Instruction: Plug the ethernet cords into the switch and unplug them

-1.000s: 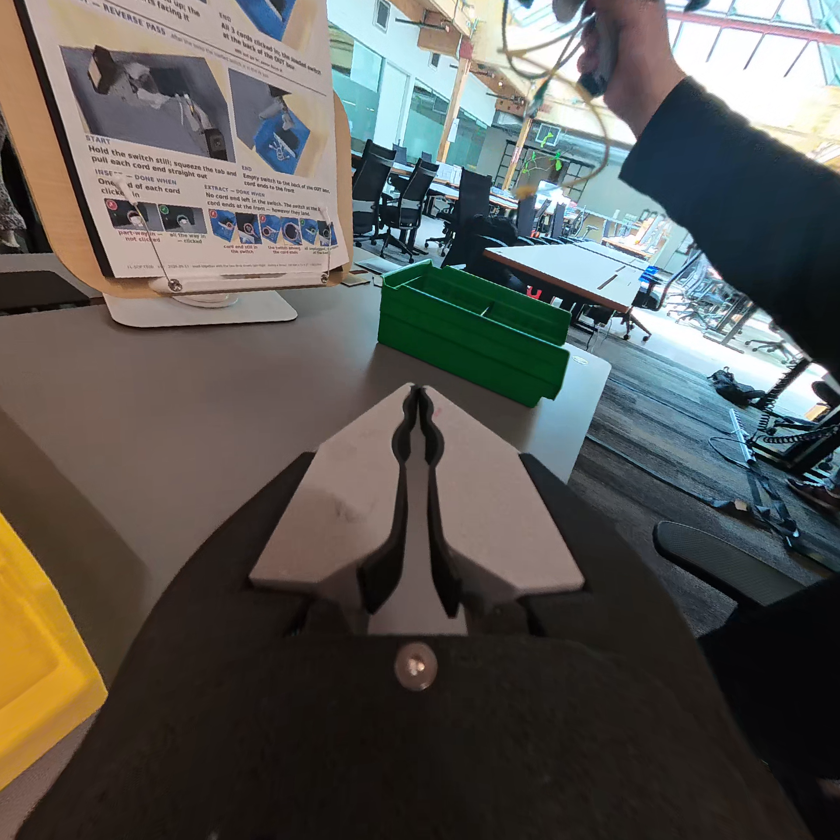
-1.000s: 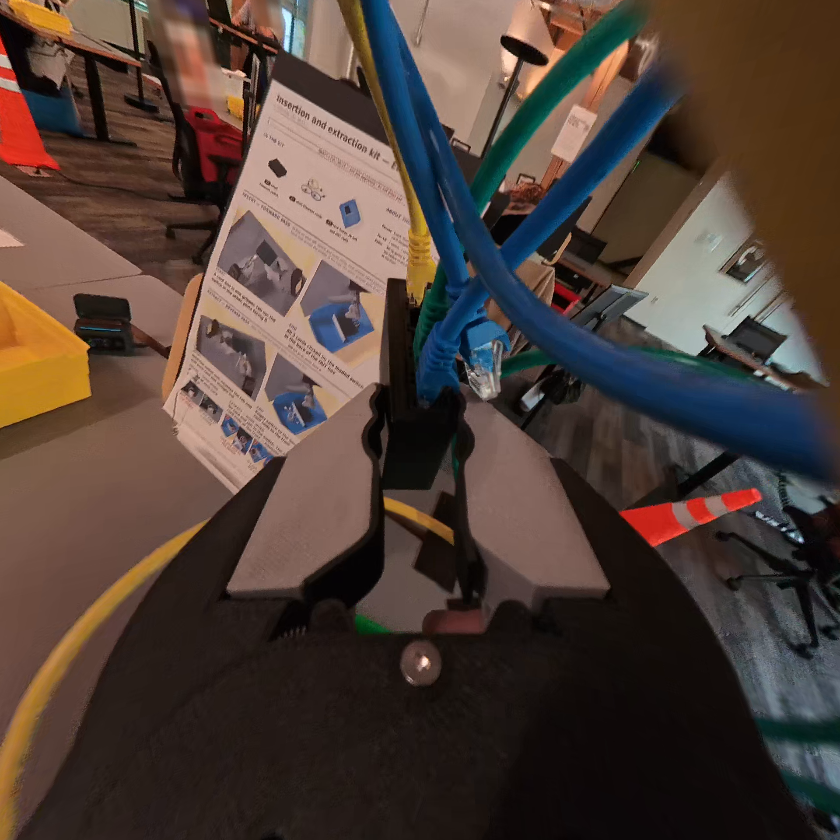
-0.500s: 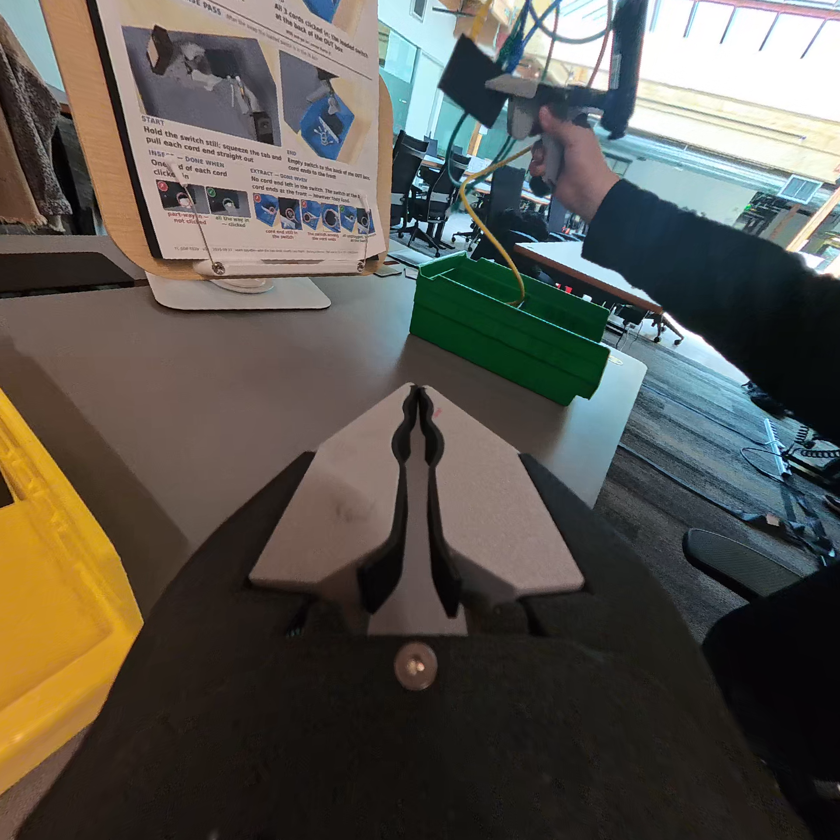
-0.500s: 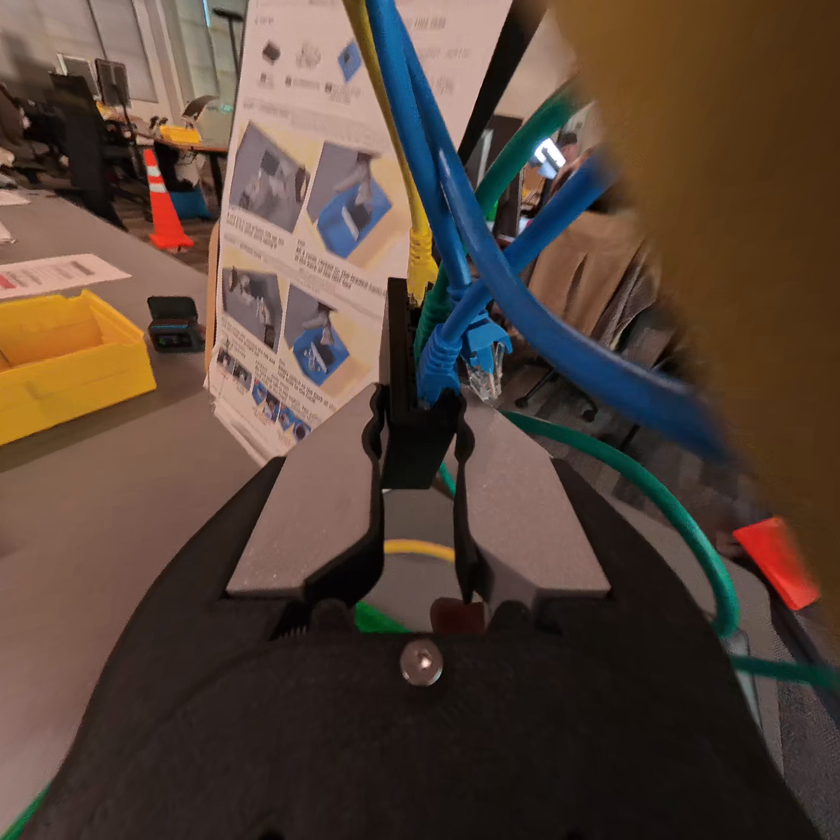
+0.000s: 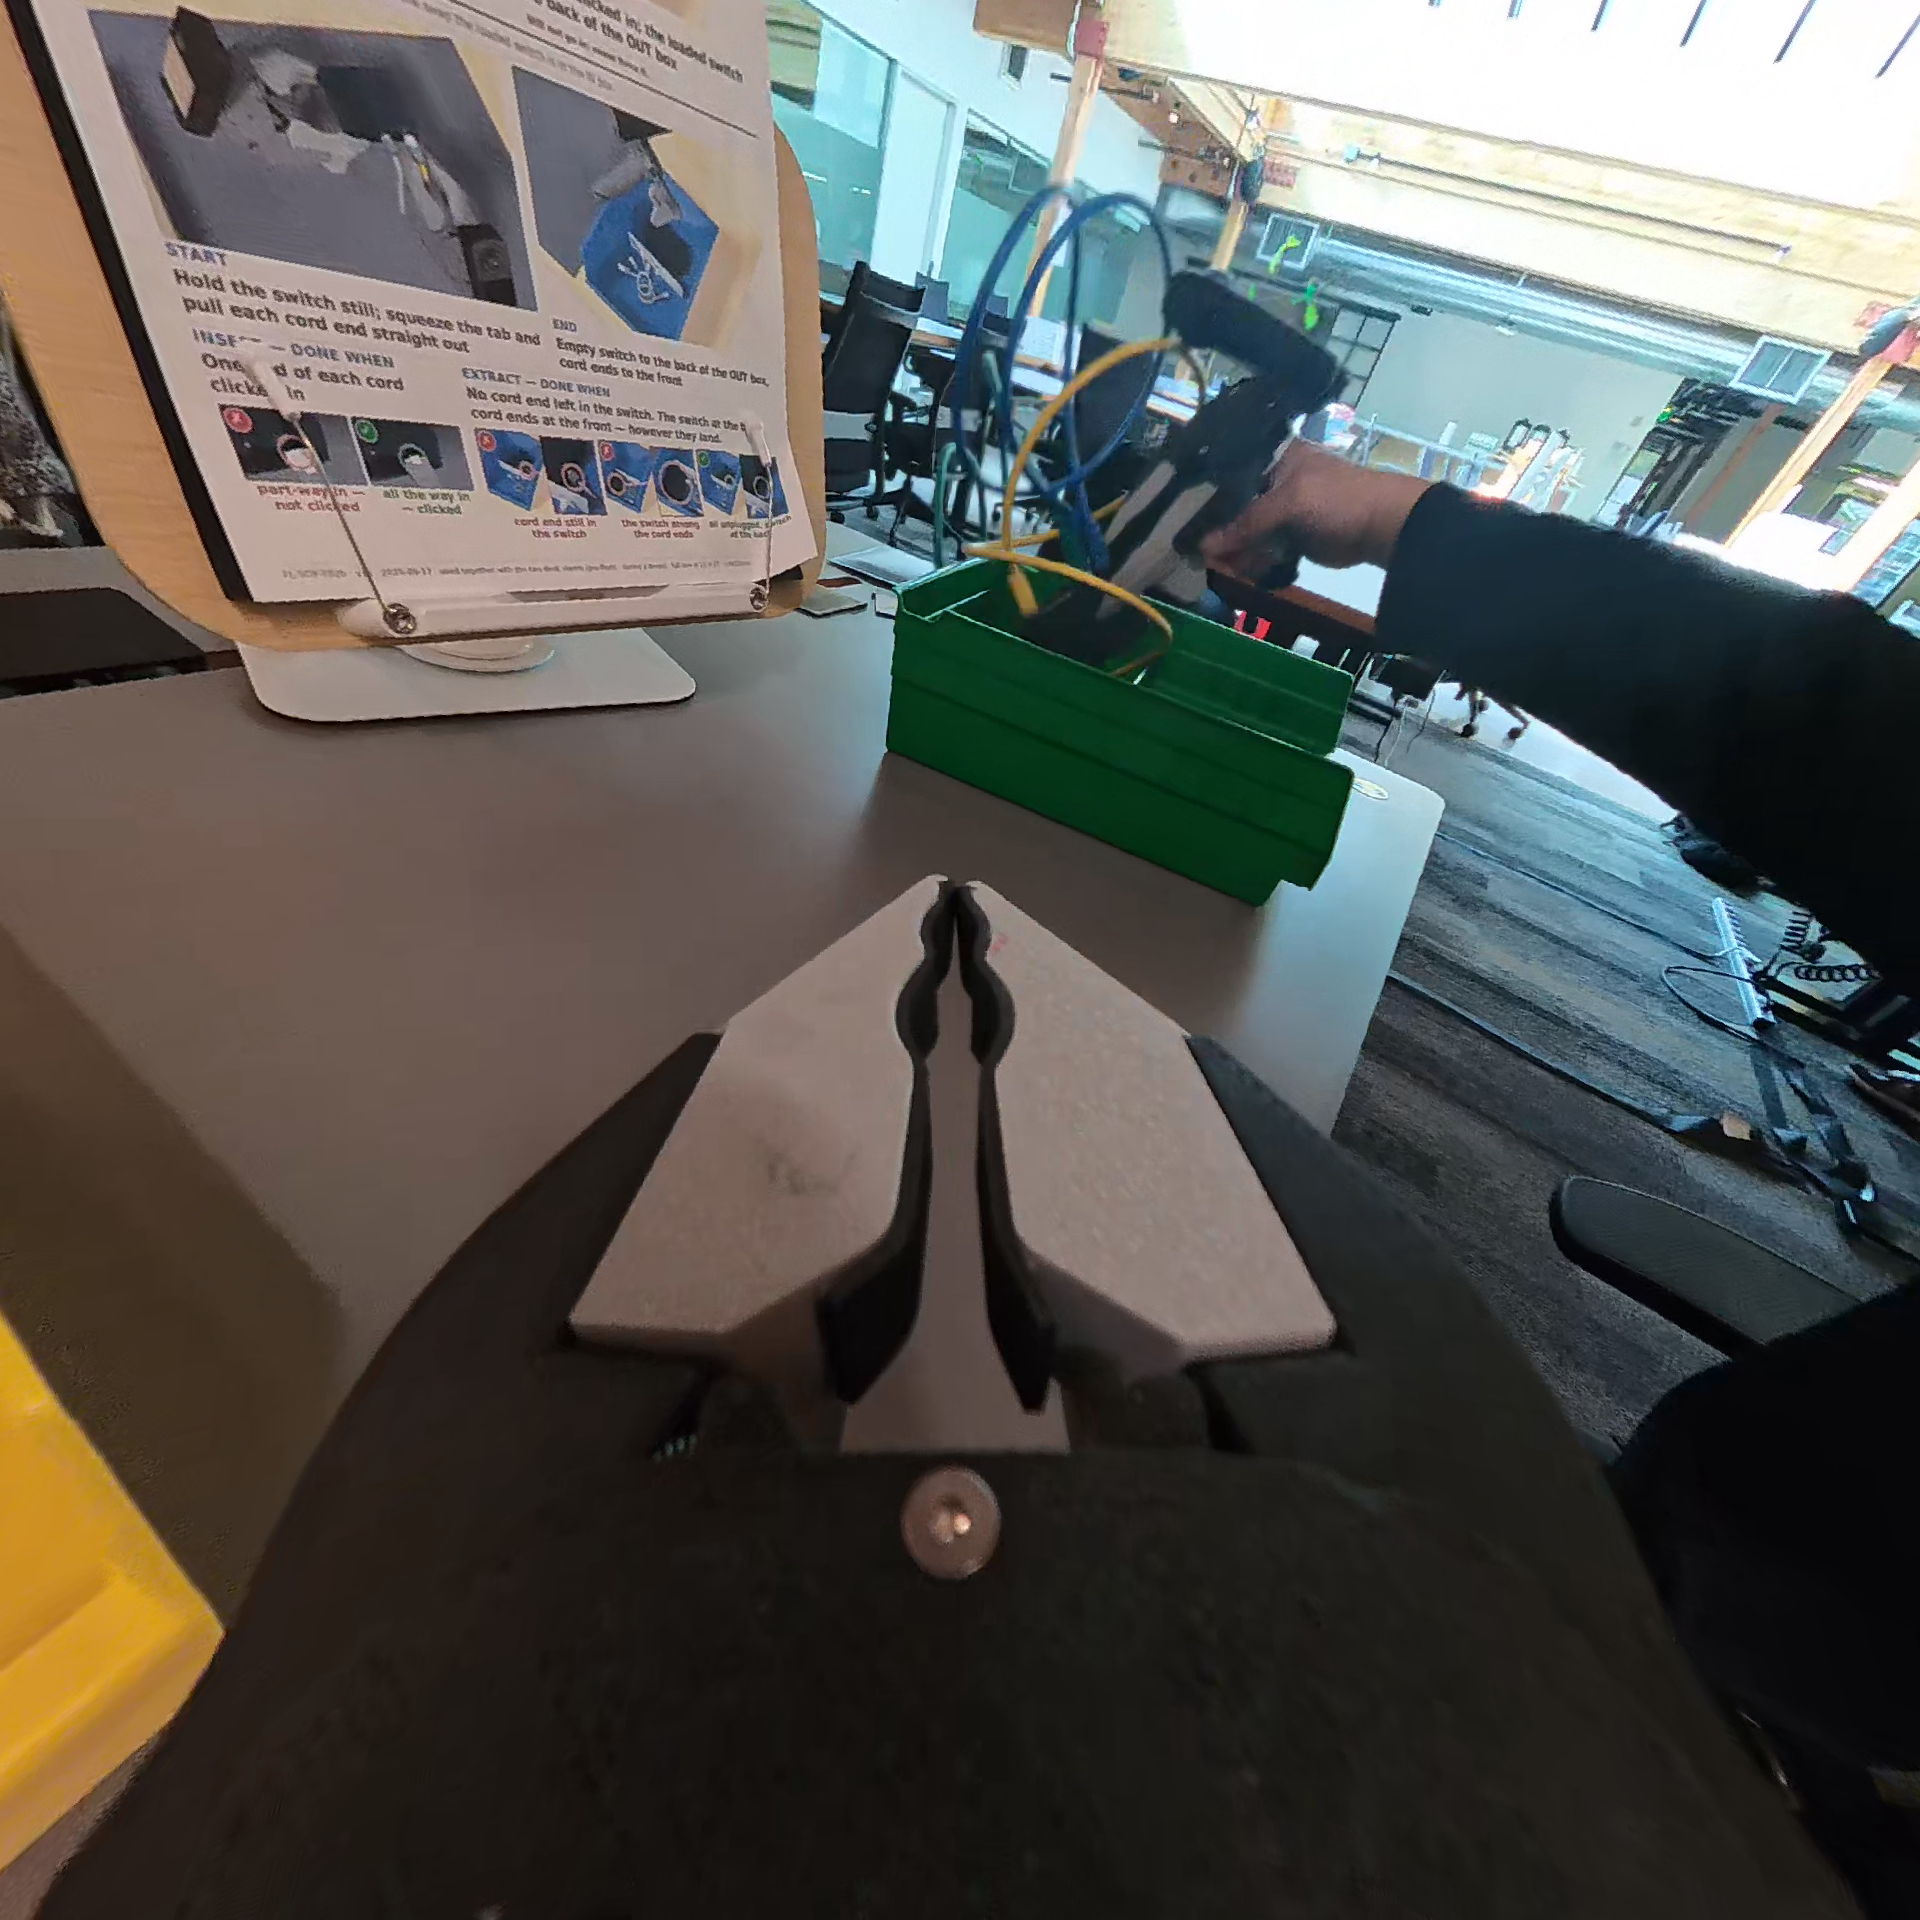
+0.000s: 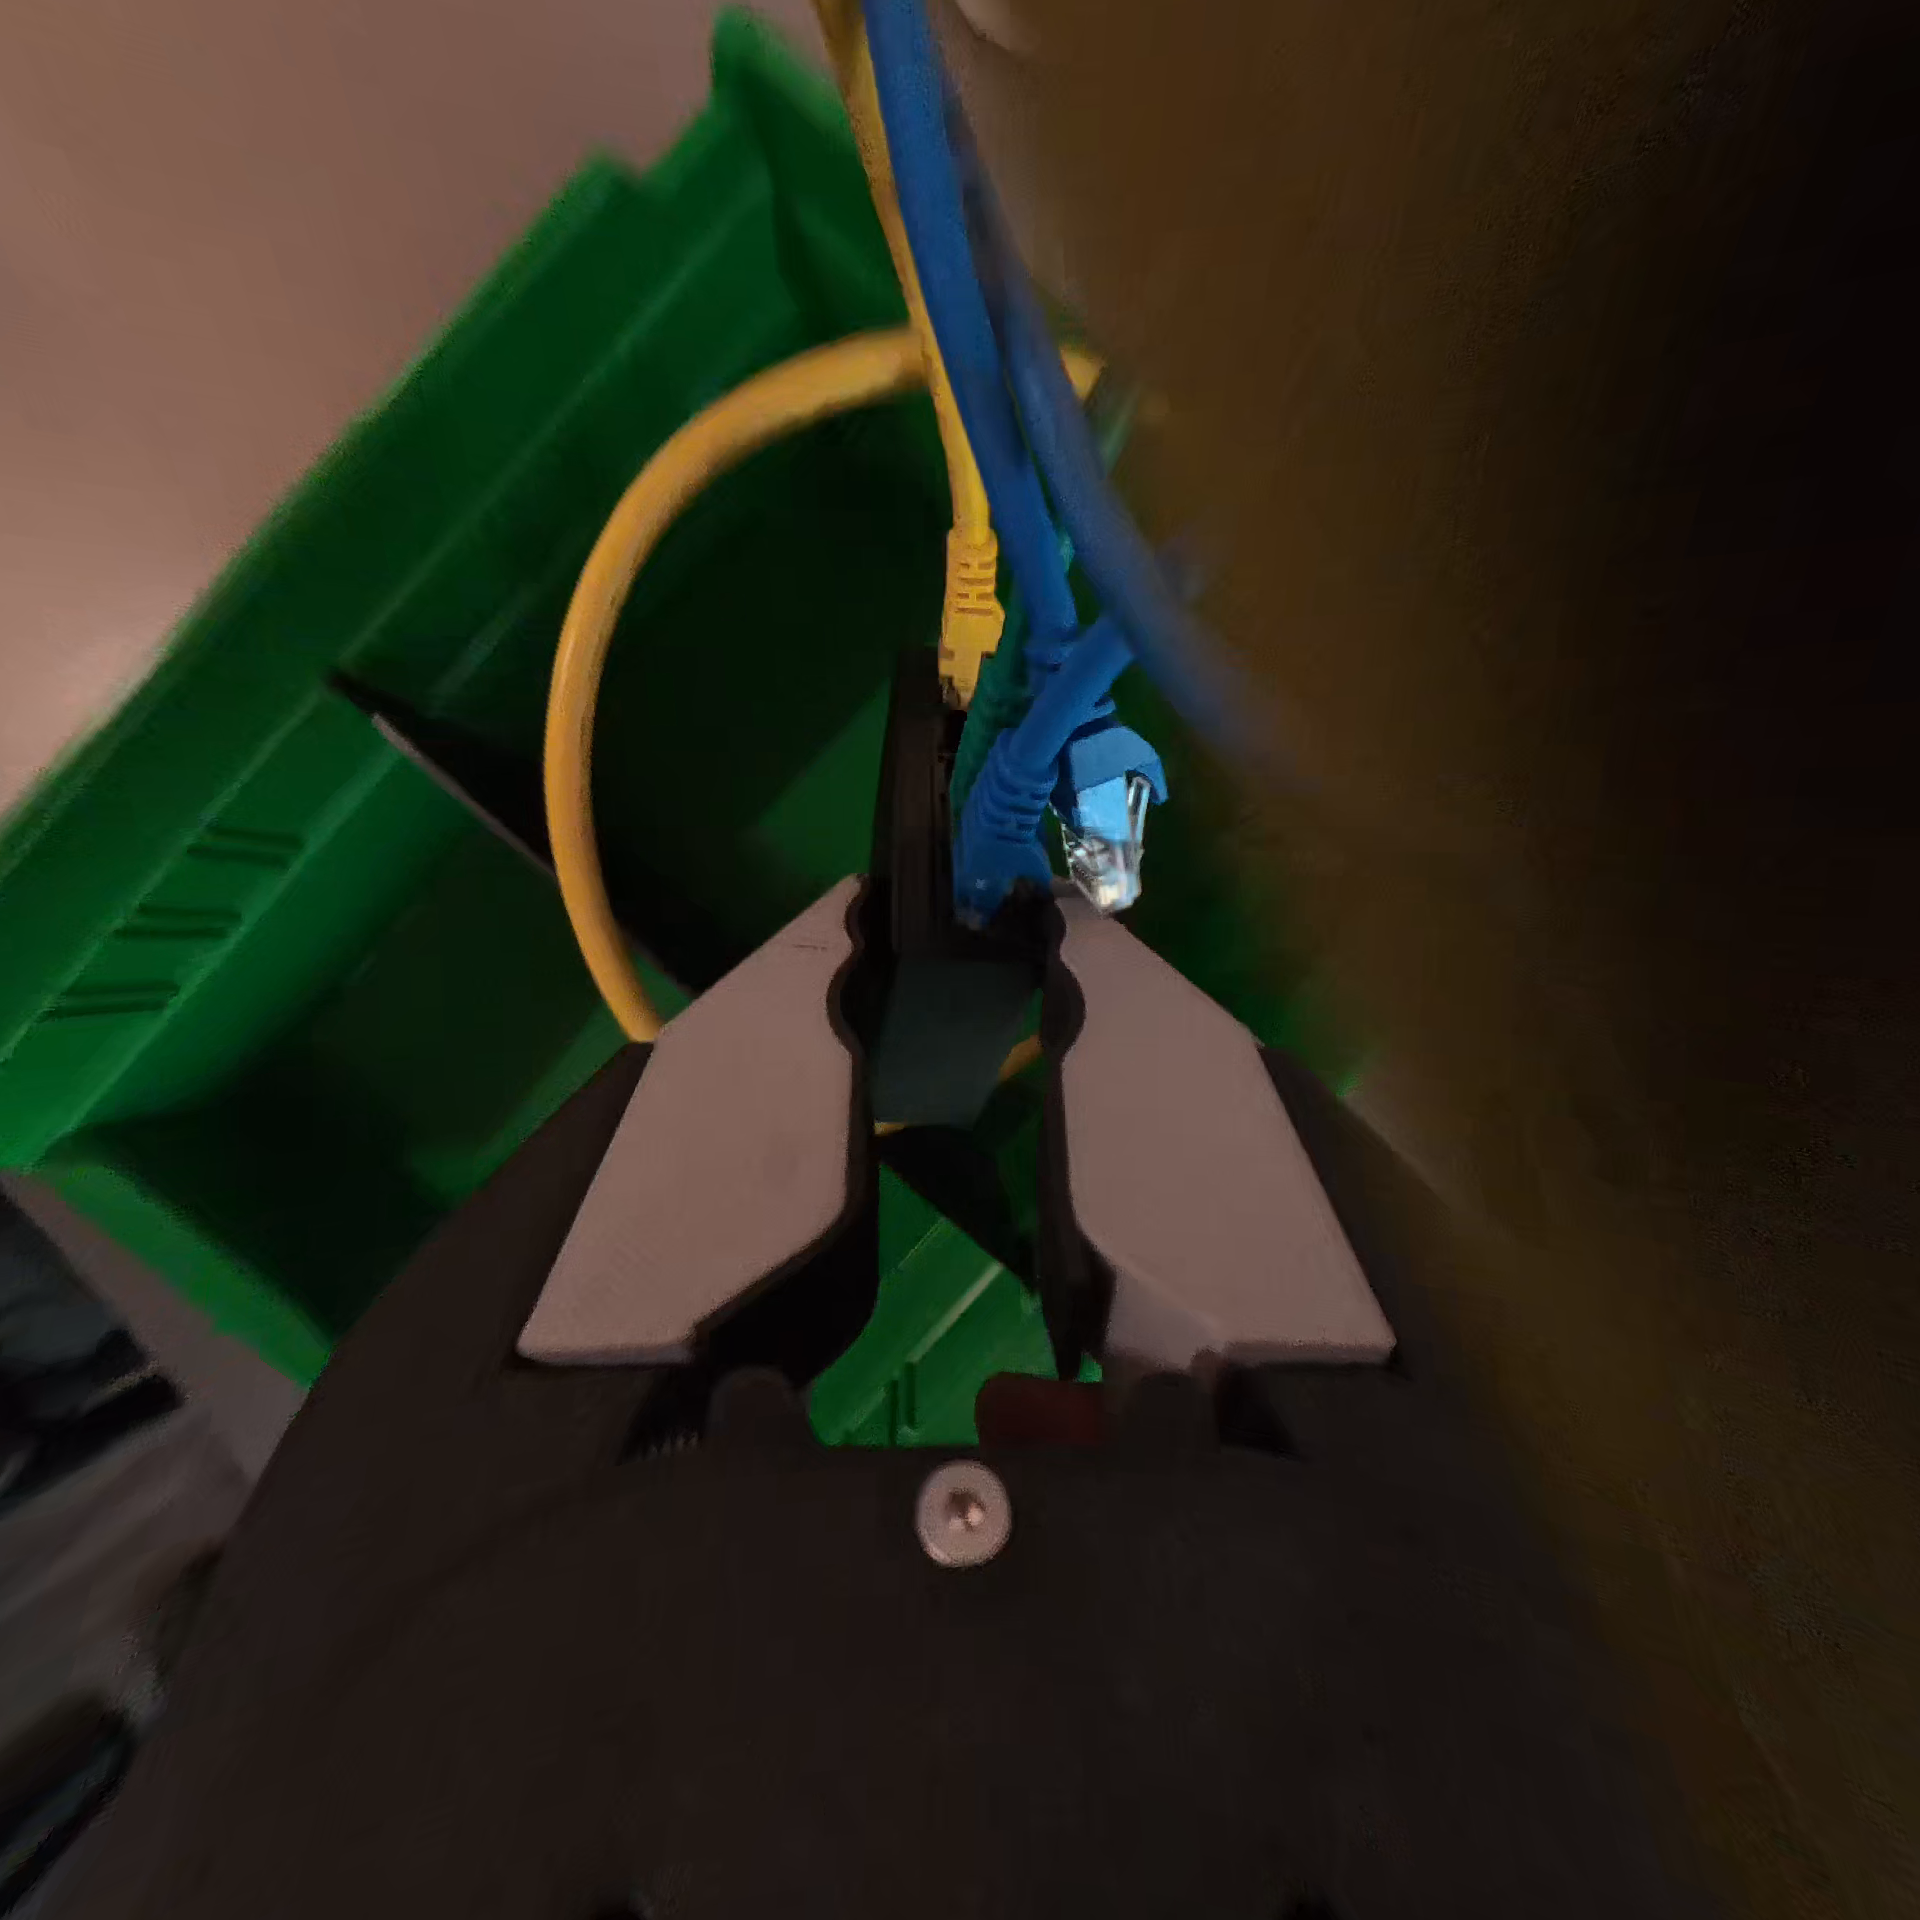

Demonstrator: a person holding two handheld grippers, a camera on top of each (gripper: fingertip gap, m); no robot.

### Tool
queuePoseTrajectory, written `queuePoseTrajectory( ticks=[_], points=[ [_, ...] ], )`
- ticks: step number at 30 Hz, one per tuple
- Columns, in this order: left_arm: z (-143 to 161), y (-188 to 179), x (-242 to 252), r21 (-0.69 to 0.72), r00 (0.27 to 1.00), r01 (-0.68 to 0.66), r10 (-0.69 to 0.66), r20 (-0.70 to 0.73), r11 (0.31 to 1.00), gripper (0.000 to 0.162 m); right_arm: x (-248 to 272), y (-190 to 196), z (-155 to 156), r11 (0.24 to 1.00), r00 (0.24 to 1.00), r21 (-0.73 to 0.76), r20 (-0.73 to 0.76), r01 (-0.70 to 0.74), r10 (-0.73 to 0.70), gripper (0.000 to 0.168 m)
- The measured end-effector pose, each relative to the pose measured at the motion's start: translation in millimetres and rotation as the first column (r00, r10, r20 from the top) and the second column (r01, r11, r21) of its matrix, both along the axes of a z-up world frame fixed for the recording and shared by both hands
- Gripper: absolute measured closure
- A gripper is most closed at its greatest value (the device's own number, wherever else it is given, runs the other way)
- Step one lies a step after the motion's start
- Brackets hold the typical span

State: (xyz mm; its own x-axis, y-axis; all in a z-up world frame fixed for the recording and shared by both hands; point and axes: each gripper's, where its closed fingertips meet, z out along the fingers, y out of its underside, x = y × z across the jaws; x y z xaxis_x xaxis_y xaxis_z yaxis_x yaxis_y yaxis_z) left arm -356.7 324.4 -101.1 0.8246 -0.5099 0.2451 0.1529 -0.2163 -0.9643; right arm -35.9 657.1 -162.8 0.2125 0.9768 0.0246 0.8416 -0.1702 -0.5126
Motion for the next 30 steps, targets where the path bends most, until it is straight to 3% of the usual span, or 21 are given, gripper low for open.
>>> queuePoseTrajectory(
  ticks=[4,7,11,14,18,21,24,26,29,30],
  points=[
    [-3.6,2.9,8.3,-0.012,1.0,0.013,-0.013,-0.011,1.0,0.162,-9.1,-14.4,-22.7,0.996,0.997,-0.084,0.058,-0.042,0.047,0.142],
    [-10.0,5.9,13.0,-0.03,1.0,0.022,-0.022,-0.02,0.999,0.162,-2.3,-8.1,-42.7,0.988,0.978,-0.147,0.208,0.051,-0.02,0.141],
    [-15.2,6.3,16.0,-0.047,0.999,0.037,-0.038,-0.033,0.998,0.162,-1.6,-2.5,-36.5,0.988,0.969,-0.128,0.243,0.085,-0.052,0.141],
    [-15.4,4.0,10.0,-0.046,0.999,0.024,-0.026,-0.047,0.999,0.162,7.9,1.3,-8.5,0.991,0.986,-0.092,0.148,0.096,-0.082,0.143],
    [-12.2,0.0,1.5,-0.044,1.0,0.024,-0.025,-0.015,0.999,0.162,33.0,-4.6,38.0,0.974,0.982,-0.157,-0.074,0.162,-0.176,0.132],
    [-10.4,-1.6,-1.5,-0.046,1.0,0.025,-0.025,0.003,0.999,0.162,53.6,3.1,70.8,0.963,0.93,-0.105,-0.255,0.247,-0.266,0.122],
    [-10.7,-0.5,1.9,-0.05,0.999,0.034,-0.034,0.003,0.998,0.162,40.6,-4.8,105.8,0.97,0.861,-0.085,-0.446,0.229,-0.243,0.107],
    [-12.1,1.1,6.6,-0.057,0.999,0.042,-0.043,-0.005,0.997,0.162,29.1,-1.3,110.2,0.97,0.866,-0.027,-0.446,0.24,-0.227,0.089],
    [-17.4,3.5,12.7,-0.072,0.998,0.053,-0.056,-0.032,0.996,0.162,24.1,35.9,101.8,0.919,0.863,0.053,-0.37,0.39,-0.345,0.096],
    [-21.6,4.9,13.3,-0.082,0.997,0.054,-0.058,-0.046,0.995,0.162,25.3,51.0,94.8,0.897,0.857,0.06,-0.329,0.438,-0.396,0.088]
  ],
)
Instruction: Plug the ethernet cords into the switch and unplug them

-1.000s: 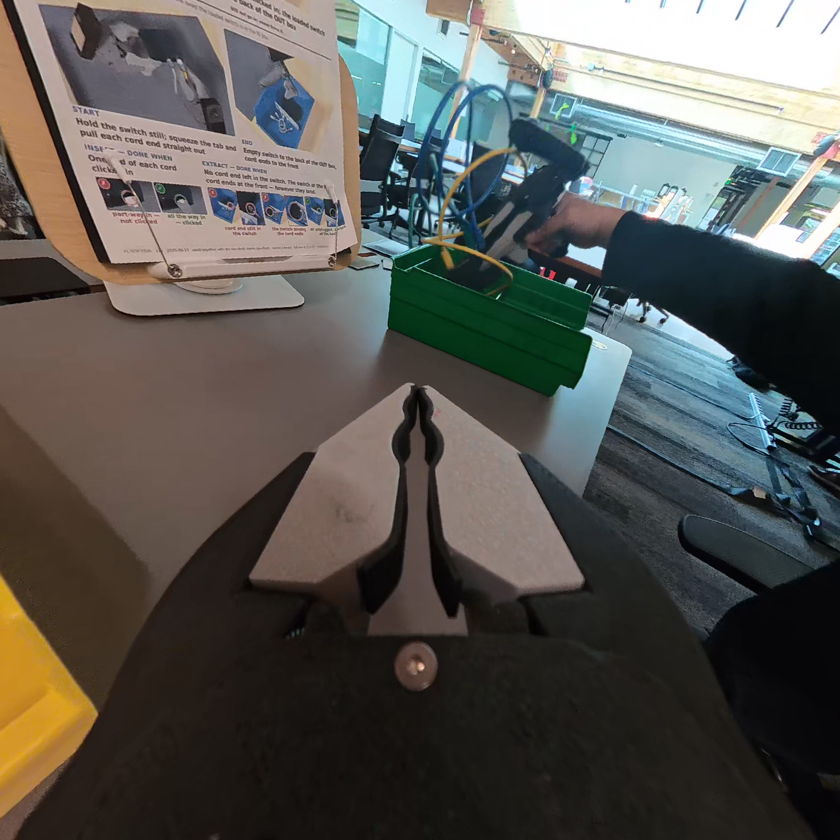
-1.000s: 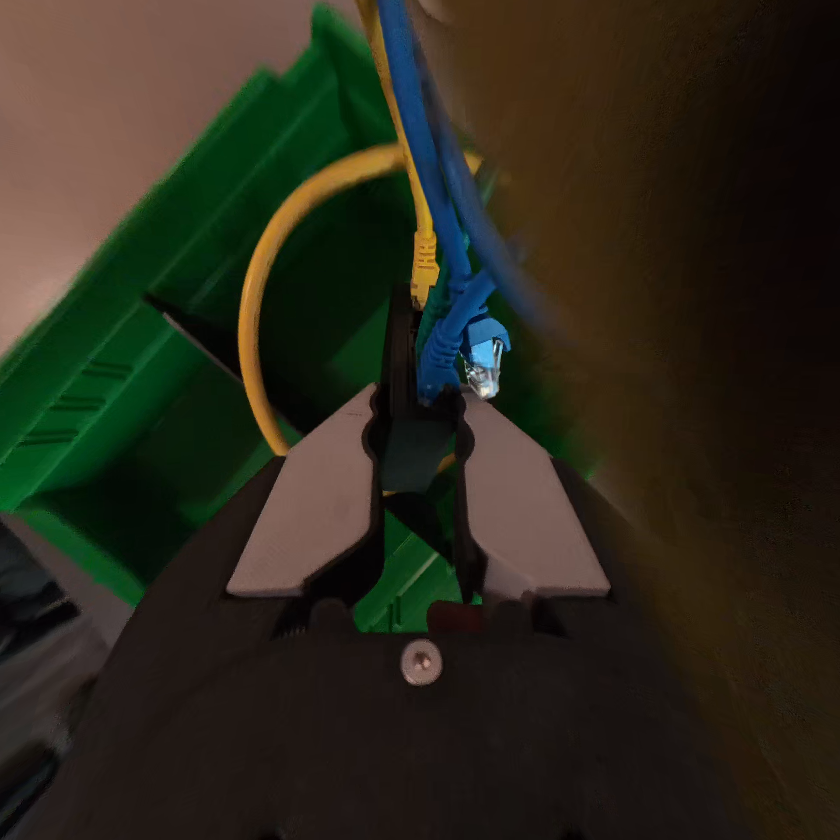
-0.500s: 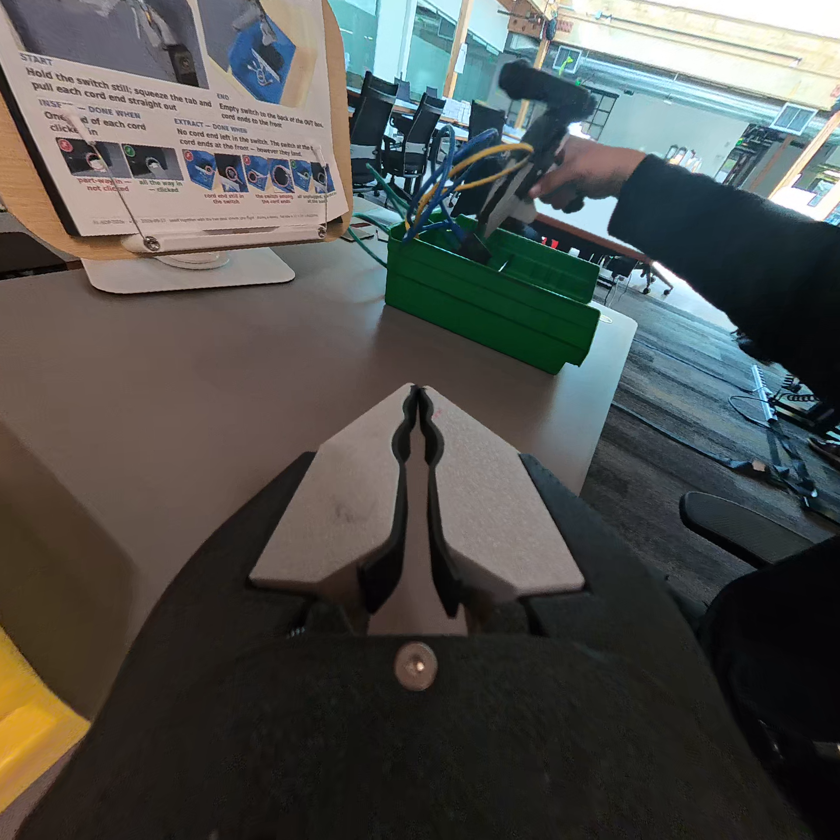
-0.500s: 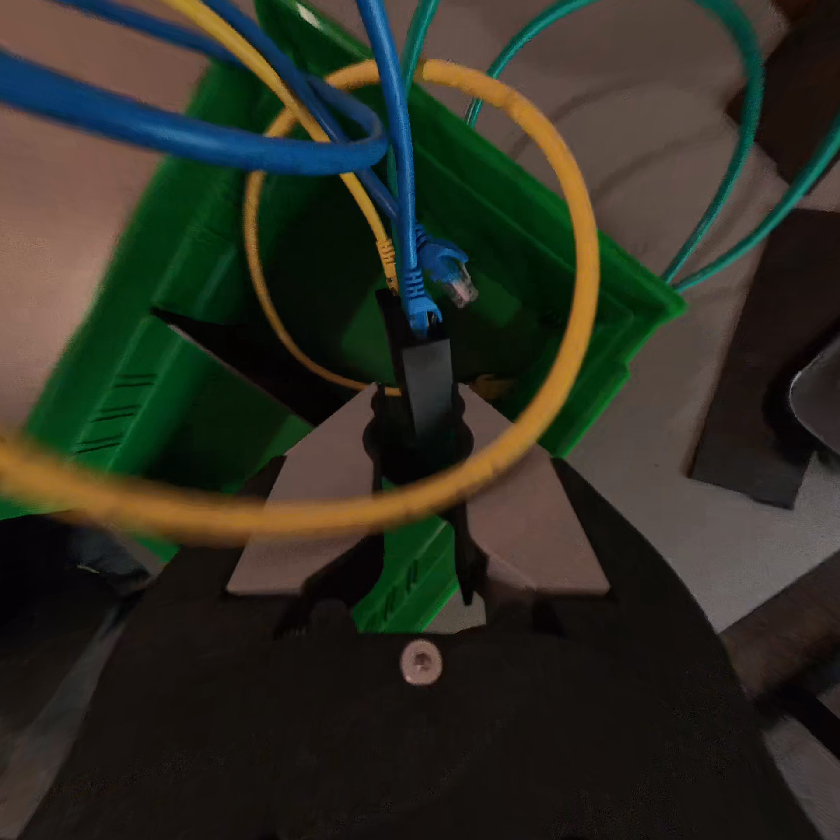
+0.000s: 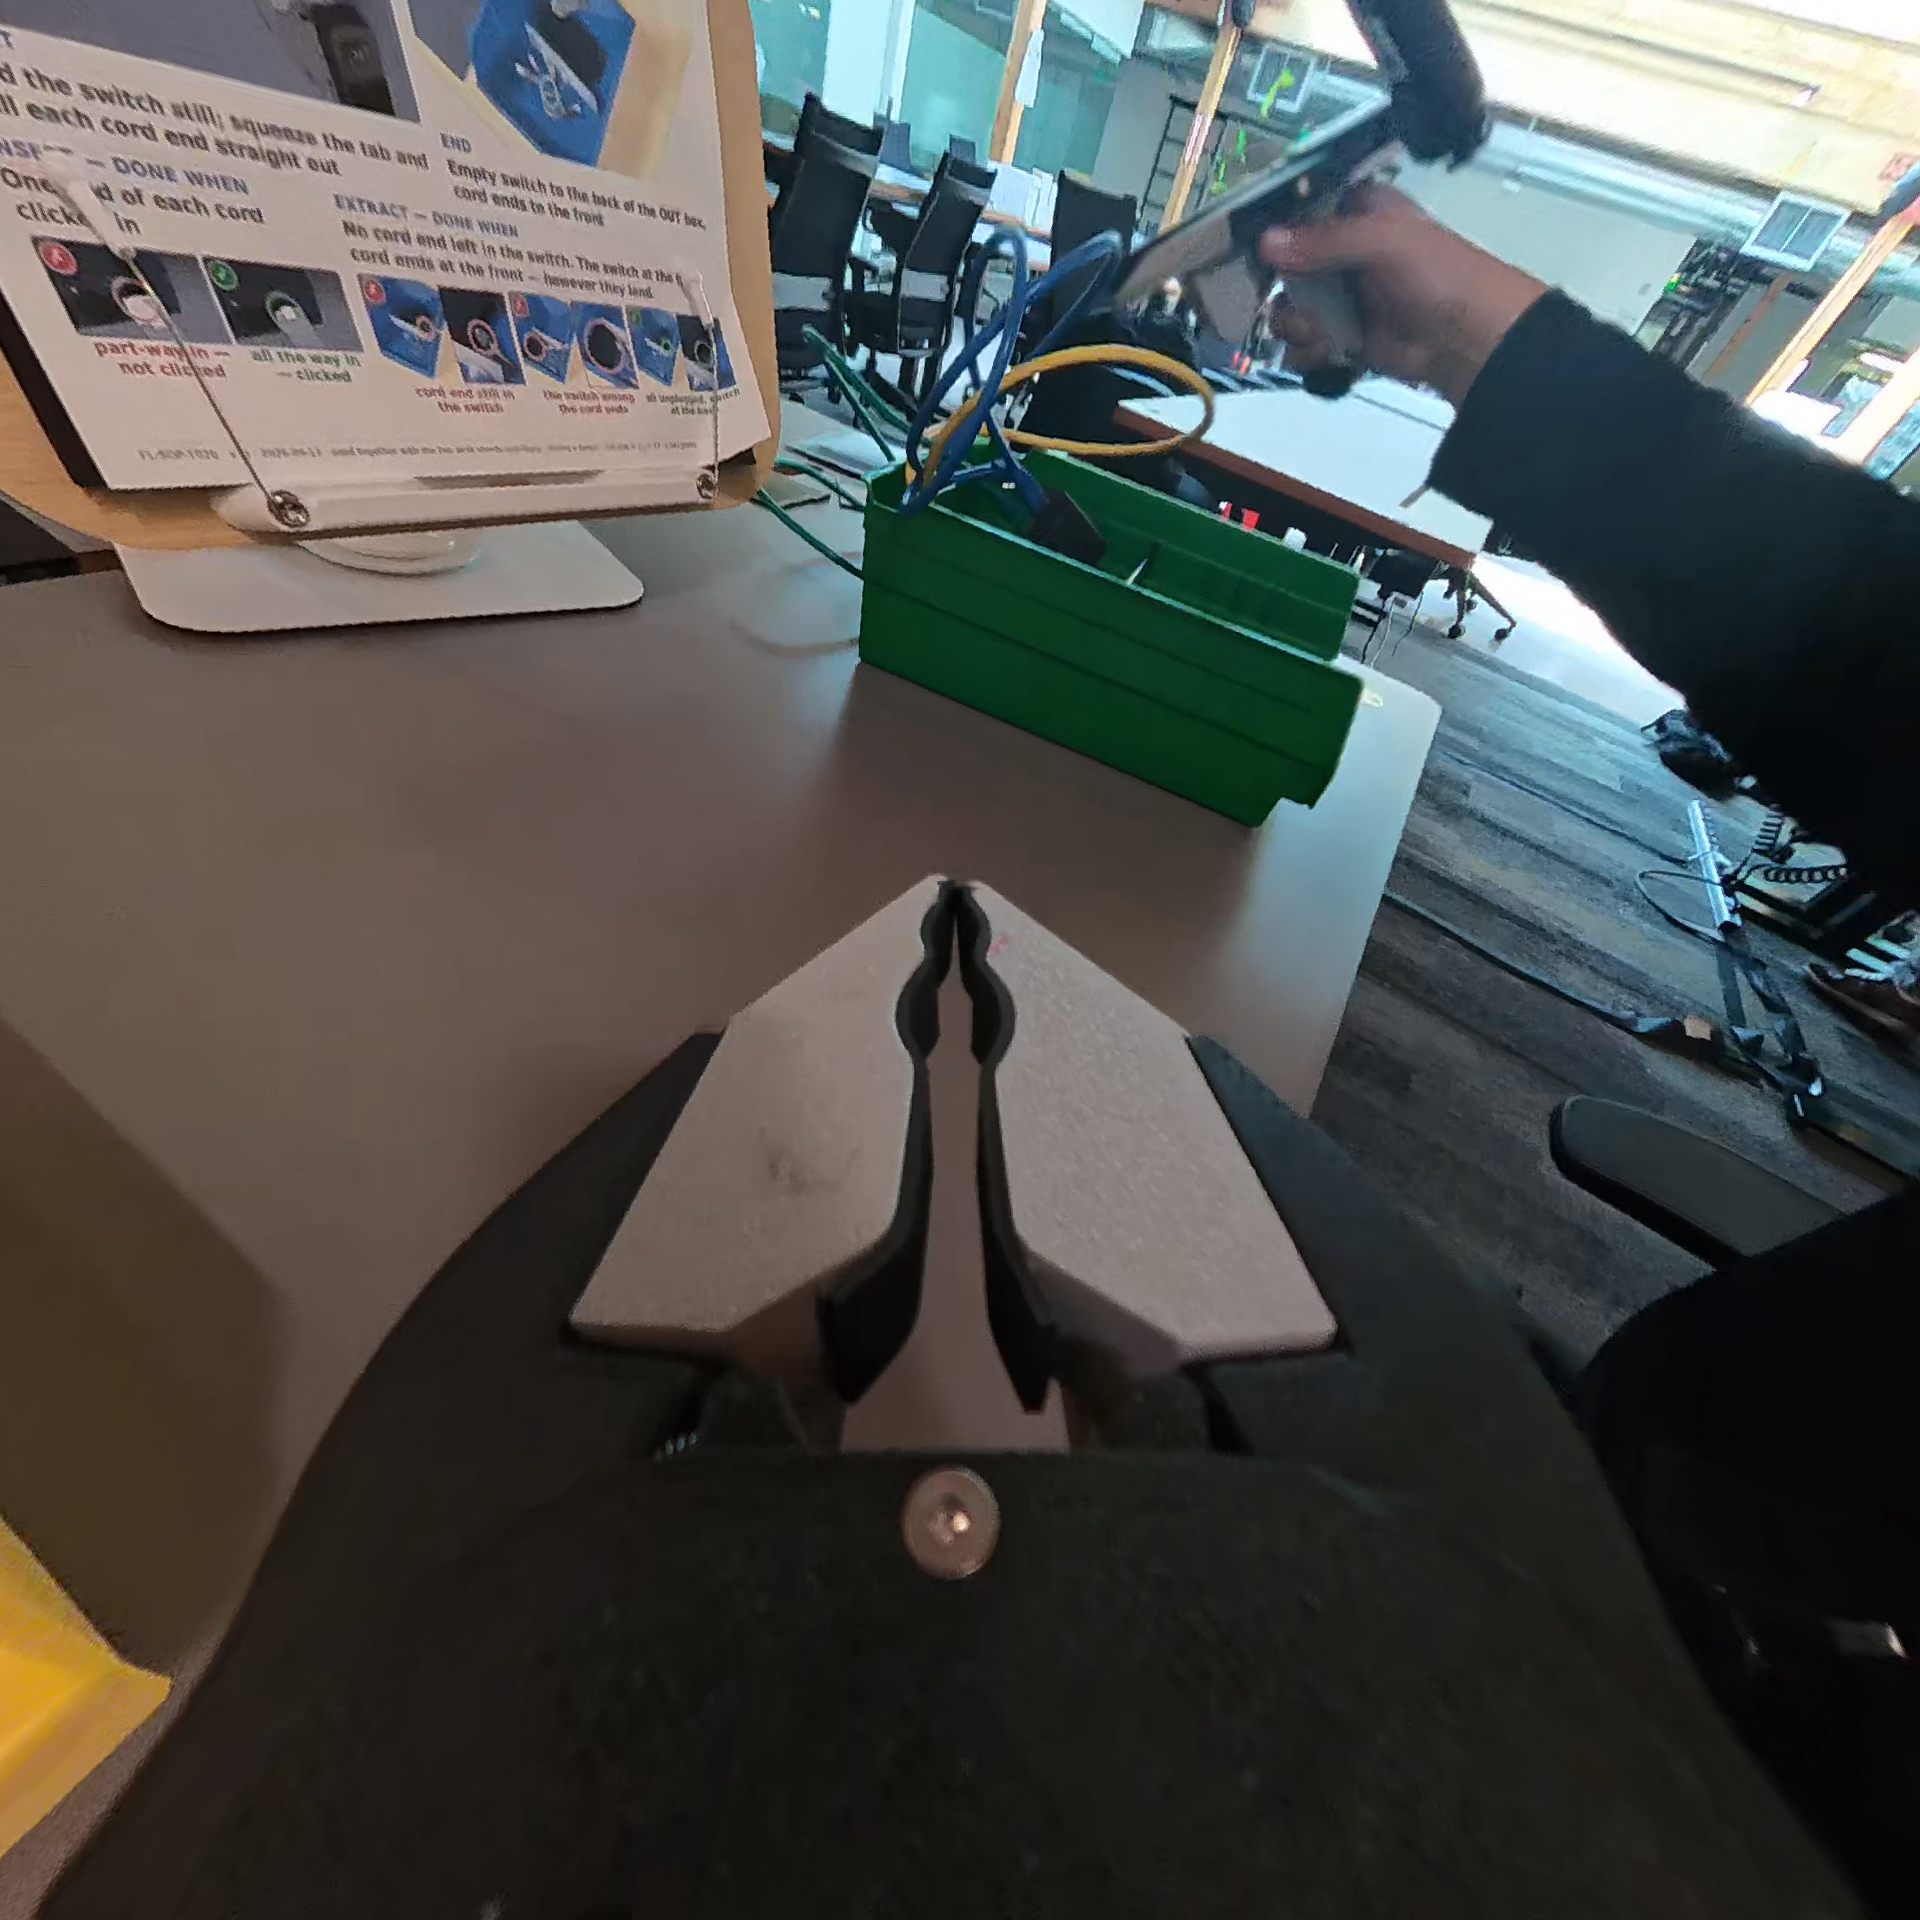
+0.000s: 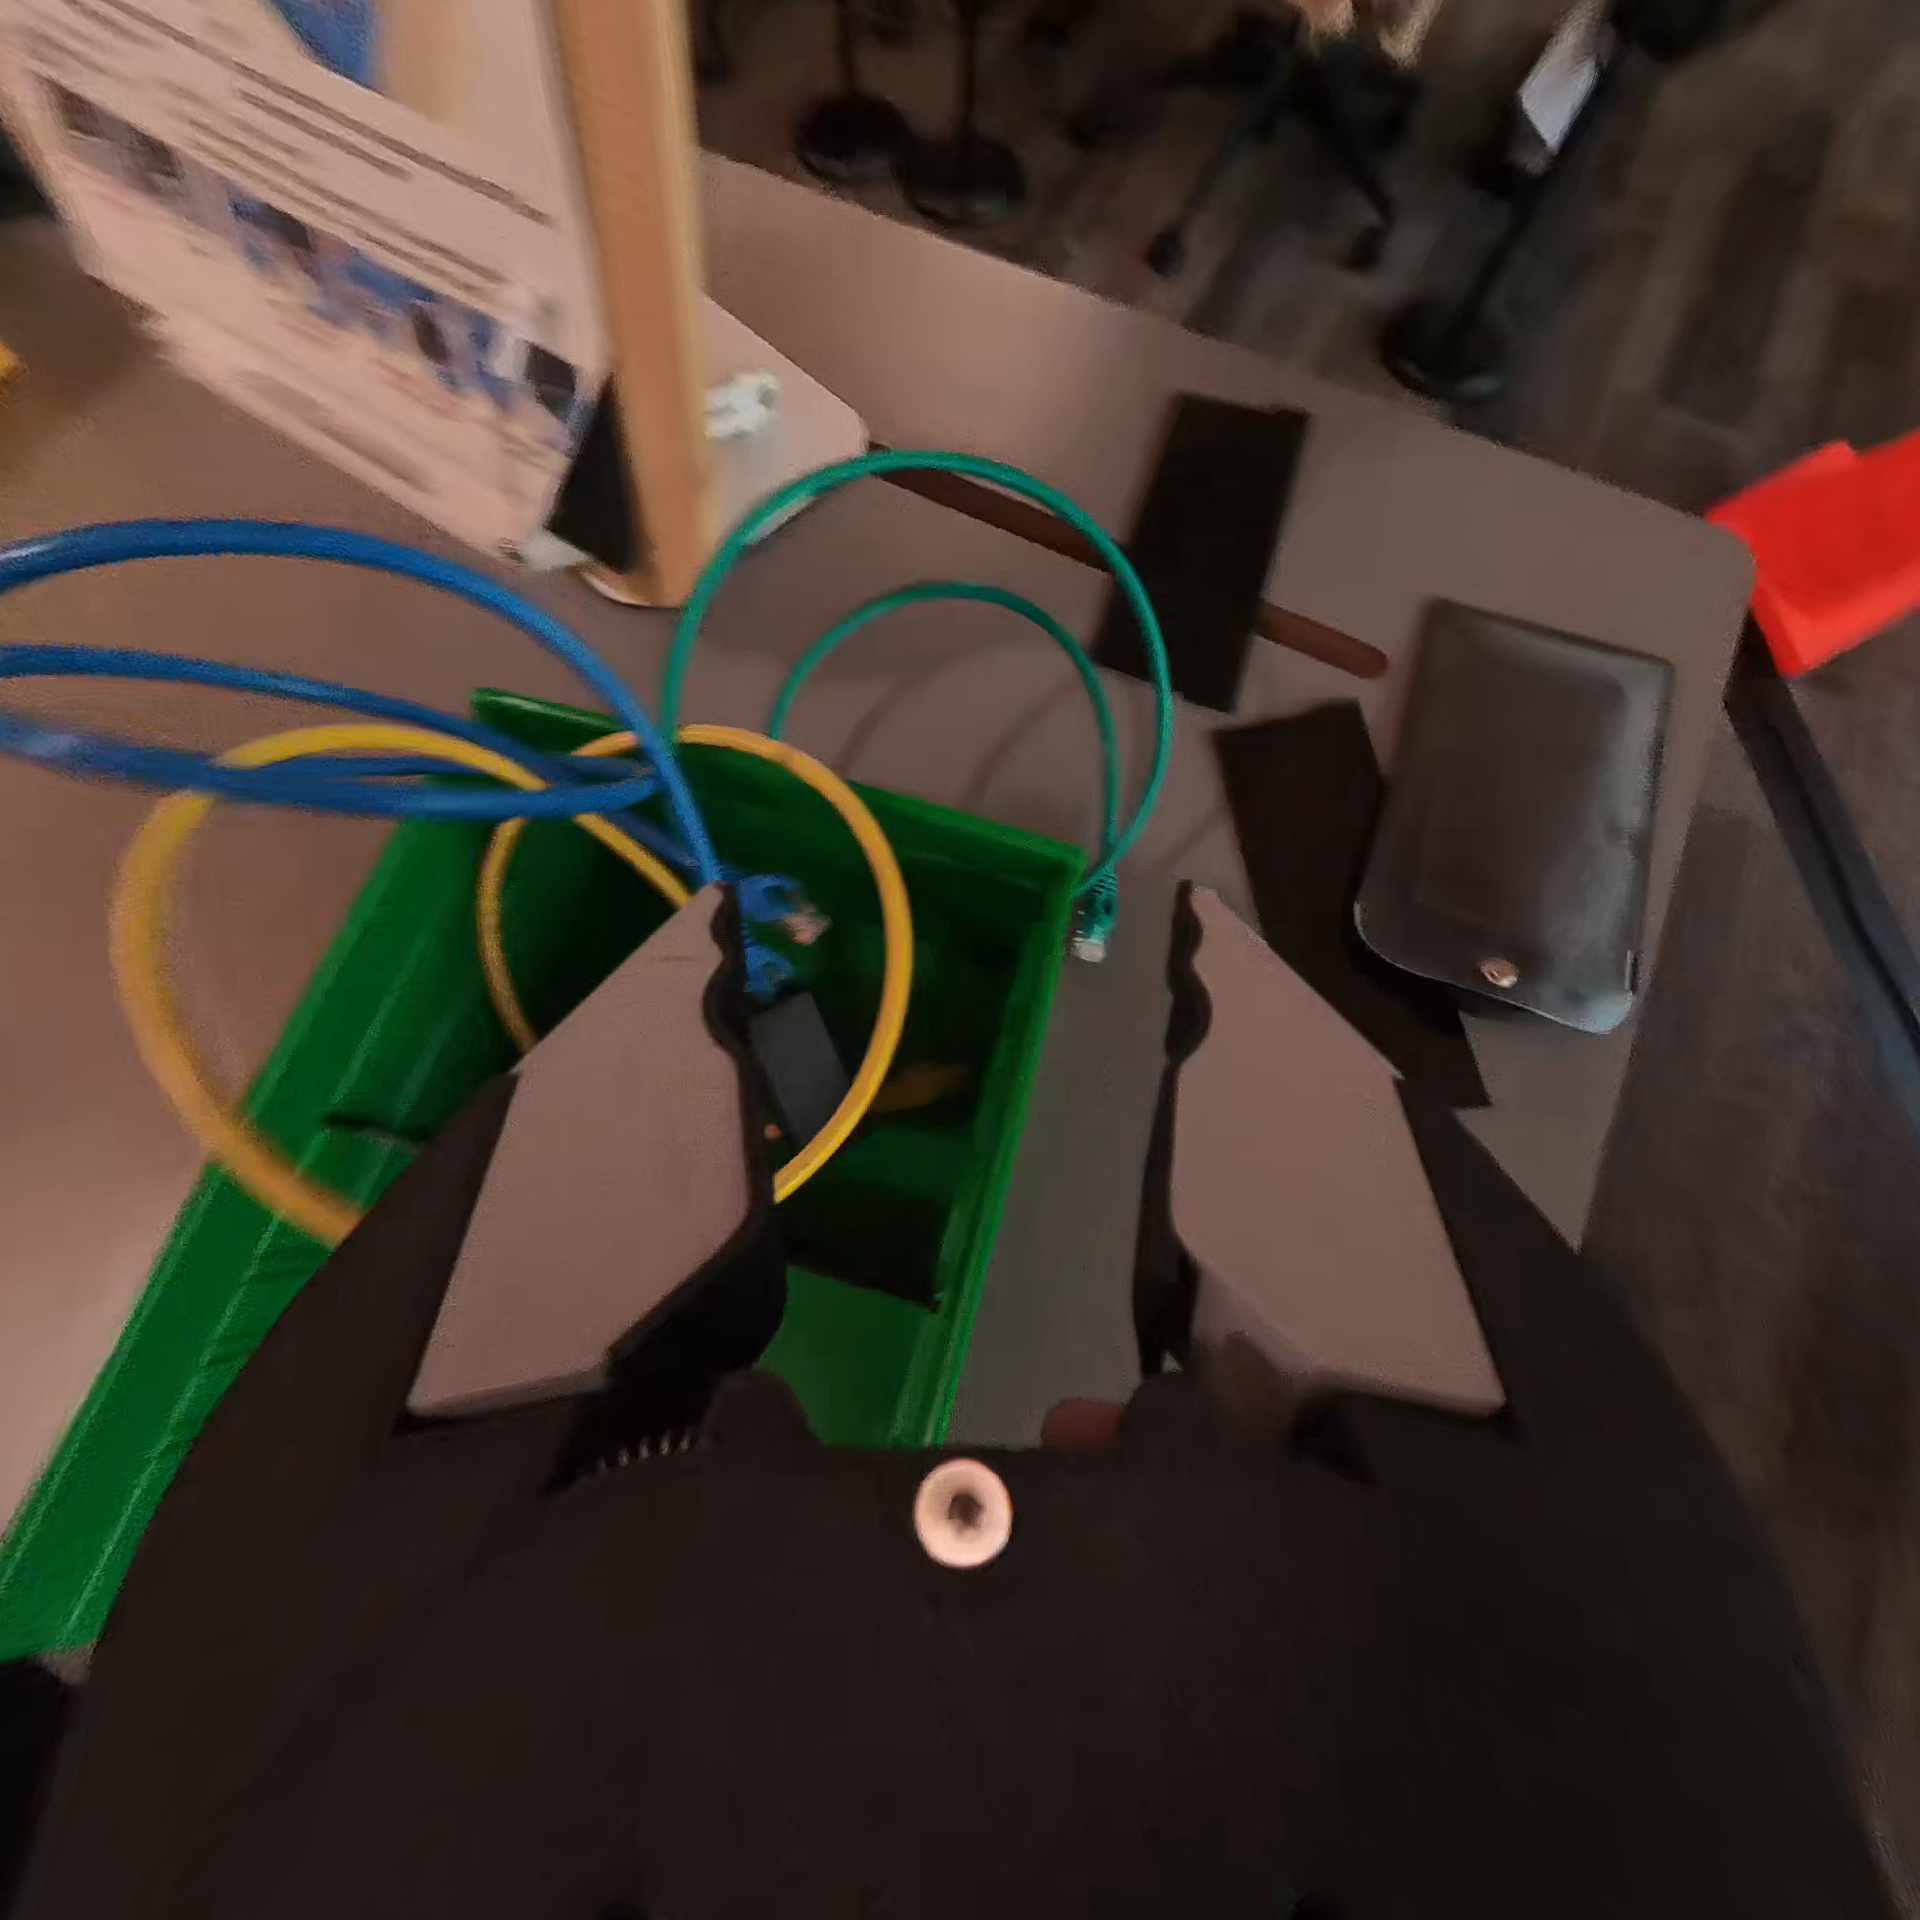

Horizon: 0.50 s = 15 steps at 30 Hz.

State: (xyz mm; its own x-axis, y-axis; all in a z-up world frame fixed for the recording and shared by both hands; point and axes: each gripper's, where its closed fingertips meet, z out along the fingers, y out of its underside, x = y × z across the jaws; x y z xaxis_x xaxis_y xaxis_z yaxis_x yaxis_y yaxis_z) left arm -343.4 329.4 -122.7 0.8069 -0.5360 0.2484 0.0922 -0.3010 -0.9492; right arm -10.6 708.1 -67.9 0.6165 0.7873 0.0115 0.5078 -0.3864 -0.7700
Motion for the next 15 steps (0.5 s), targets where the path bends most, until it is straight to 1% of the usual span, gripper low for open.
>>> queuePoseTrajectory(
  ticks=[1,2,4,7,10,12,13,15],
  points=[
    [-5.0,1.7,0.3,-0.015,1.0,0.004,-0.004,-0.009,1.0,0.162,-2.1,11.1,-7.2,1.0,0.999,-0.022,0.029,0.017,-0.016,0.085],
    [-10.2,2.9,2.2,-0.033,1.0,0.02,-0.02,-0.01,0.999,0.162,-6.8,19.5,-14.2,0.999,0.999,-0.047,0.045,0.007,-0.005,0.086],
    [-22.3,3.2,12.6,-0.065,0.996,0.092,-0.093,-0.01,0.994,0.162,-11.7,42.1,-28.3,0.997,0.995,-0.072,0.104,0.006,0.002,0.083],
    [-52.6,8.2,29.7,-0.154,0.983,0.165,-0.175,-0.055,0.974,0.162,-17.0,79.5,-51.7,0.994,0.977,-0.11,0.212,-0.009,0.033,0.08],
    [-77.5,17.6,38.6,-0.189,0.968,0.166,-0.197,-0.157,0.968,0.162,-27.4,110.3,-80.9,0.982,0.954,-0.177,0.279,-0.06,0.108,0.08],
    [-89.1,17.6,45.5,-0.219,0.954,0.188,-0.232,-0.192,0.957,0.161,-35.0,124.0,-108.4,0.966,0.932,-0.239,0.32,-0.095,0.171,0.08],
    [-93.2,17.3,48.3,-0.23,0.949,0.196,-0.244,-0.201,0.953,0.161,-40.5,127.0,-122.8,0.953,0.921,-0.28,0.329,-0.115,0.208,0.083],
    [-100.7,15.5,53.3,-0.252,0.942,0.216,-0.269,-0.201,0.943,0.161,-55.6,121.9,-149.4,0.903,0.897,-0.388,0.309,-0.184,0.316,0.1]
  ],
)
